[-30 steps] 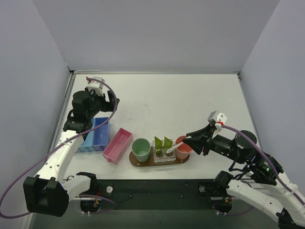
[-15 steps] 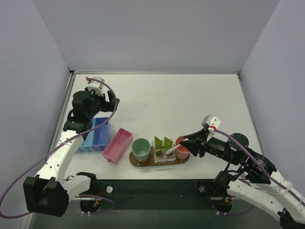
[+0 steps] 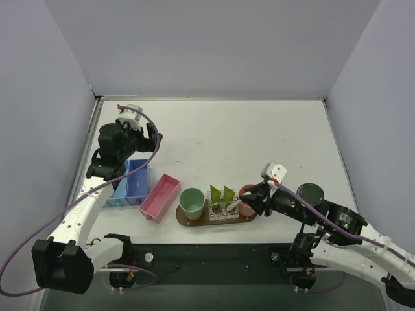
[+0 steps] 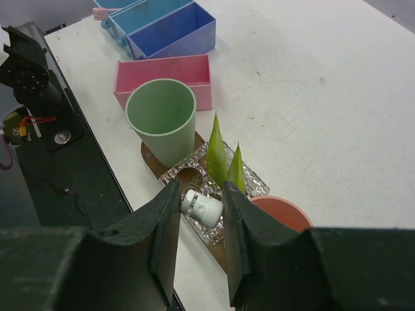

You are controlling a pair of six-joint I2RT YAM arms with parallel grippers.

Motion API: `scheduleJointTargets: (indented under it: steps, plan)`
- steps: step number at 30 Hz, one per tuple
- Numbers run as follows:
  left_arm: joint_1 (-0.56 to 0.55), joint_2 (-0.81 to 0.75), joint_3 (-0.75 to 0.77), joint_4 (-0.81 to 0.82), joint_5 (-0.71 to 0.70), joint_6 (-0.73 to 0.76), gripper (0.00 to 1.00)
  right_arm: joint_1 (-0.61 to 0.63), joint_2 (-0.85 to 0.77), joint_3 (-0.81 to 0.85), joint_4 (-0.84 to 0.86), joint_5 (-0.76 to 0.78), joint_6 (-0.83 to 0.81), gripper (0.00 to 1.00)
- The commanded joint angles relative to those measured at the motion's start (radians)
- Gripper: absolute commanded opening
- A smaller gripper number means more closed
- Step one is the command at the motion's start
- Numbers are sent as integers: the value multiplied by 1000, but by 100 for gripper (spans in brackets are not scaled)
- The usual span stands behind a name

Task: Prepare toiletry sets of a toothbrush and toothpaste on the tray

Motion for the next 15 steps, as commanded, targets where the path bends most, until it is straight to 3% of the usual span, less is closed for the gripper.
scheduleJointTargets:
  steps: [1,15]
  plan:
    - [8,2,12,53,2,1,88,44,26,-13,64,76,-34,0]
    - [30,-1,19,58,15,-7,88,126,26,-105,167,202,-74,0]
